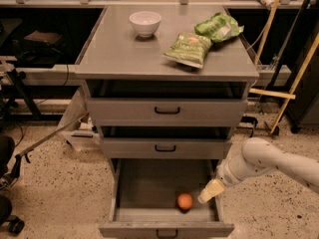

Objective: Pick orange from bottom drawer and place on counter

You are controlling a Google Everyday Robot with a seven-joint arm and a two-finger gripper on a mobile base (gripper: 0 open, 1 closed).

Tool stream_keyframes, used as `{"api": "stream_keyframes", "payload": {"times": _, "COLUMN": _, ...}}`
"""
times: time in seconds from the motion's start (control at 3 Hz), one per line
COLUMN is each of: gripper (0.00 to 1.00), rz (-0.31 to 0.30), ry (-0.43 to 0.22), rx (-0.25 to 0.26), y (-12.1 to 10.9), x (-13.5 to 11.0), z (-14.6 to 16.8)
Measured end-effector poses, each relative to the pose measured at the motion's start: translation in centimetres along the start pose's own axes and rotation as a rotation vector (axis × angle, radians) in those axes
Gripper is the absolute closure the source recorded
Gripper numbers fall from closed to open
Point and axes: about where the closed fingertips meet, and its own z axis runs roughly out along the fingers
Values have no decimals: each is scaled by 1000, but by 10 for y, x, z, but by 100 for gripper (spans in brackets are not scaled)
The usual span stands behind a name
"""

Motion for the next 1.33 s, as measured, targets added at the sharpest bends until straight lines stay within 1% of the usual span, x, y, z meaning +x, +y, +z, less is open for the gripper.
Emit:
{"api": "stream_keyframes", "payload": {"times": 0.33, "gripper": 0, "rz": 4, "ry": -5, "rx": 1, "y": -3, "x": 1, "z": 4}}
{"api": "stream_keyframes", "payload": {"times": 0.67, "gripper": 0, "rz": 16, "ry": -12, "rx": 1, "y": -8, "x": -1, "z": 22}}
{"api": "stream_keyframes", "payload": {"times": 1.0, "gripper": 0, "rz": -4, "ry": -61, "rx": 50, "y": -19, "x": -13, "z": 54}}
{"api": "stream_keyframes", "payload": {"times": 1.33, "gripper": 0, "rz": -15, "ry": -122, "rx": 159, "y": -32, "x": -32, "z": 69}}
